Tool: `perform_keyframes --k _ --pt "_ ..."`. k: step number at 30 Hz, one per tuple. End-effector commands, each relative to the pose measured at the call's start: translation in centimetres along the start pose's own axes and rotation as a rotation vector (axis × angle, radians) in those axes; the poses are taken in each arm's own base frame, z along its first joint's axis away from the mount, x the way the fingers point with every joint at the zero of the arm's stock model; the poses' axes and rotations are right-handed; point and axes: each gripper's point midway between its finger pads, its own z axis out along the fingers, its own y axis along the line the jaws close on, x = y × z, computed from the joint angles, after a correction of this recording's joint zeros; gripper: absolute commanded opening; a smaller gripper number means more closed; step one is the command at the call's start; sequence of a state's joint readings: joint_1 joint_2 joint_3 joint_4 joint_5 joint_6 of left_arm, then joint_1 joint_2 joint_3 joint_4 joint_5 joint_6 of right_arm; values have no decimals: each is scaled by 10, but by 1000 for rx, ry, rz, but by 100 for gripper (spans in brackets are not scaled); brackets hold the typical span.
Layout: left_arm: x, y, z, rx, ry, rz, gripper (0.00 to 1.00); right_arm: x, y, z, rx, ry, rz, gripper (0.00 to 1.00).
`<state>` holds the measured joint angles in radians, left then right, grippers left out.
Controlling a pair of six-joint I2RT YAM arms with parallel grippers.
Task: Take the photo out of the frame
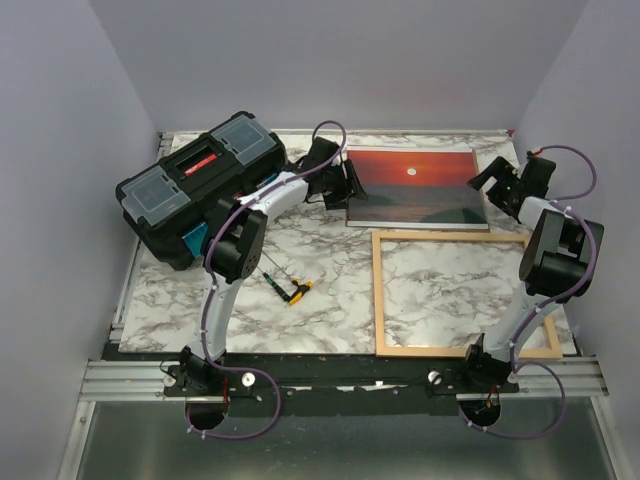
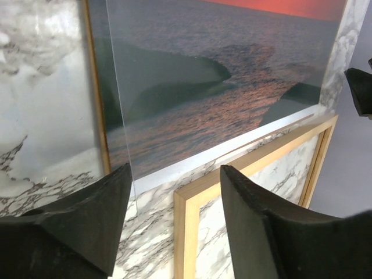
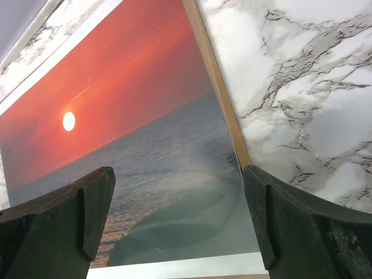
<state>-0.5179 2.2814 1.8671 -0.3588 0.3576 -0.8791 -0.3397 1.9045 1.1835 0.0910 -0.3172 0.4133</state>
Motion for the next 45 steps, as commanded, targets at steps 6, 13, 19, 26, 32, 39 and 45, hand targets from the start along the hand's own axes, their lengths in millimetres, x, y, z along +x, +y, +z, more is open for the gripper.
perform_keyframes --k 6,13,19,26,32,39,45 --pt "-1 -49 -16 186 -8 9 38 11 3 5 -12 45 8 100" --pt "13 -58 3 226 60 -46 38 -2 -31 9 179 18 -39 100" --pt "15 -42 8 177 59 -83 62 -14 -36 9 218 11 -87 100" --pt "8 -28 -11 69 32 -37 88 -40 -41 2 302 -33 -130 100" --pt "10 -9 -26 -30 70 24 99 -54 -53 -10 394 -74 -160 100" --pt "-2 -10 -52 64 -6 42 94 -25 59 -9 90 -80 -210 99" --pt "-6 -7 -57 184 -30 -89 85 52 201 -26 -371 -7 -131 78"
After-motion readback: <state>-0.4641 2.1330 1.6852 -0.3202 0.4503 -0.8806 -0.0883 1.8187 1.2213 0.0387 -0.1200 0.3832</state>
